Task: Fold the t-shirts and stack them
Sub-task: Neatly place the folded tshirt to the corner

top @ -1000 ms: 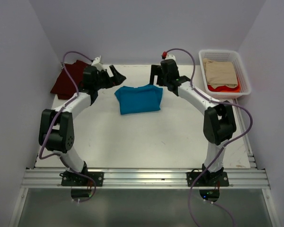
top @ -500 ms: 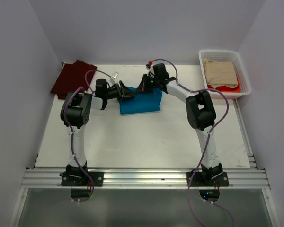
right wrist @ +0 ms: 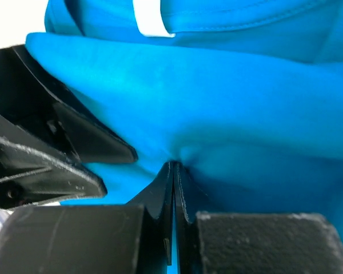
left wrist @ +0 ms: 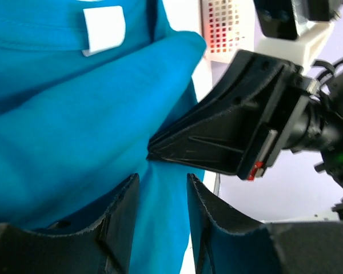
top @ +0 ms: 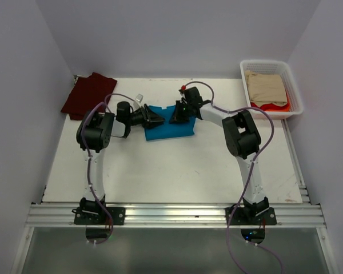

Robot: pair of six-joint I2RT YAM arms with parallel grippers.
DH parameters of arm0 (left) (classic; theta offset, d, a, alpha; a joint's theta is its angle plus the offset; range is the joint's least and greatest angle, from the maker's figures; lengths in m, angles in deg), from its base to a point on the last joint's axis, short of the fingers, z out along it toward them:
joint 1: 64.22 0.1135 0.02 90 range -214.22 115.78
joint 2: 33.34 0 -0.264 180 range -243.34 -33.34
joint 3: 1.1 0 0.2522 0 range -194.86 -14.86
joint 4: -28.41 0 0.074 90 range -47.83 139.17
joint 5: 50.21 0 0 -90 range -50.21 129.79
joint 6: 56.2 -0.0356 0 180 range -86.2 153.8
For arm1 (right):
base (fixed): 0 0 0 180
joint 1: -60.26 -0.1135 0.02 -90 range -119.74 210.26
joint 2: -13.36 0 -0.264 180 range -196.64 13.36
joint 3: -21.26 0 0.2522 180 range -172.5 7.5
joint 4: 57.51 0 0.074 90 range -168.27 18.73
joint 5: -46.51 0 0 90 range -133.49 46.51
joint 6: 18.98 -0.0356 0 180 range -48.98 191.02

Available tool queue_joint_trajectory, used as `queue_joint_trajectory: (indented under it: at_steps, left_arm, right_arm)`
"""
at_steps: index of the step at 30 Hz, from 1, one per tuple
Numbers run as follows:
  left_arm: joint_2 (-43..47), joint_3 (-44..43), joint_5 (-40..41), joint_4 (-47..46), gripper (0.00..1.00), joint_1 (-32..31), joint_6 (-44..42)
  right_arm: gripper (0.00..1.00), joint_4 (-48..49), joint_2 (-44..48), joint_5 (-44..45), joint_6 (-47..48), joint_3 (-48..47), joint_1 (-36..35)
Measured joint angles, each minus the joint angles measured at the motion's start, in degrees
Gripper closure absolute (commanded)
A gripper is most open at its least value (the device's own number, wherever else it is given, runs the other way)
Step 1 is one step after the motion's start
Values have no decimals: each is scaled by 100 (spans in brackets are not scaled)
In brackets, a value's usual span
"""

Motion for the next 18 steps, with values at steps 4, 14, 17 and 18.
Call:
queue_joint_trajectory:
  at_steps: [4,14,17,18]
  left_arm:
    - [538,702,289,339,61,-90,-365]
    - [2474,2990,1222,979,63,-789,-925]
    - [3128,3602,1528,1182,63,-1099,-1047]
    - [3342,3790,1587,1263,63,-1182,-1091]
  right_arm:
    - [100,149,538,435,131,761,-280]
    - [100,238,2006,1178,258,2699,-1172]
    - [100,212,2439,1261,236,3233,-1412]
    - [100,212,2588,1305,229,3410,-1484]
